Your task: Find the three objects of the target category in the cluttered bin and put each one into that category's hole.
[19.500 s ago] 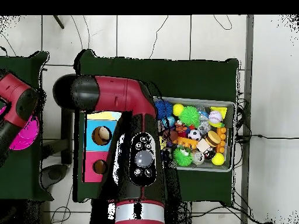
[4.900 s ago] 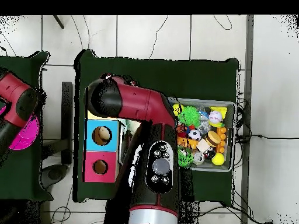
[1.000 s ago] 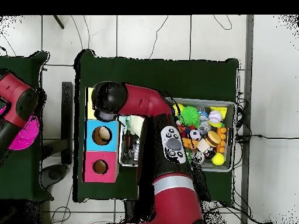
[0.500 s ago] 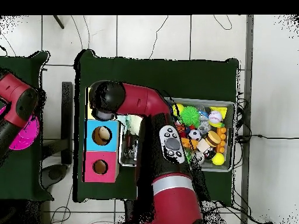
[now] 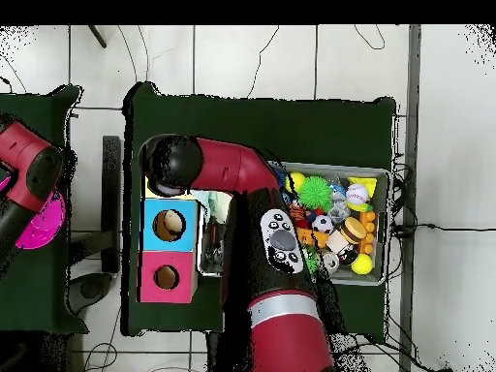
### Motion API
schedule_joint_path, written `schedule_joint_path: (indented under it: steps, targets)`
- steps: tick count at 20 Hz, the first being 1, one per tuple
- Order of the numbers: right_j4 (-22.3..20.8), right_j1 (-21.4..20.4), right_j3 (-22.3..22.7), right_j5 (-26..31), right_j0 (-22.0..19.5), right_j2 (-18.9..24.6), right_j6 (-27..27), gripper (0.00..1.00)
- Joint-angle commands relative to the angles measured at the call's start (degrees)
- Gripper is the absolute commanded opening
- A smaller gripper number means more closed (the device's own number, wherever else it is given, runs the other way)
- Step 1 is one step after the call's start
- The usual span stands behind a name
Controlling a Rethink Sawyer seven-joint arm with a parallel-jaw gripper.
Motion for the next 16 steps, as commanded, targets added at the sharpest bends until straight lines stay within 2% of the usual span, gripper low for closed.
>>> schedule_joint_path:
  steps: [1, 10, 12, 14, 16]
  targets:
    - [-0.5, 0.8, 6.8, -4.2, 0.7, 2.7, 6.1, 0.0]
    - [0.8, -0.6, 10.7, 1.9, -0.3, 3.7, 4.5, 0.0]
    - [1.0, -0.3, 10.2, 4.2, -0.5, 3.8, 4.2, 0.0]
    - [1.0, -0.5, 11.1, 4.2, -0.5, 3.8, 4.1, 0.0]
    - [0.7, 0.6, 9.4, 4.7, -0.3, 3.5, 4.2, 0.0]
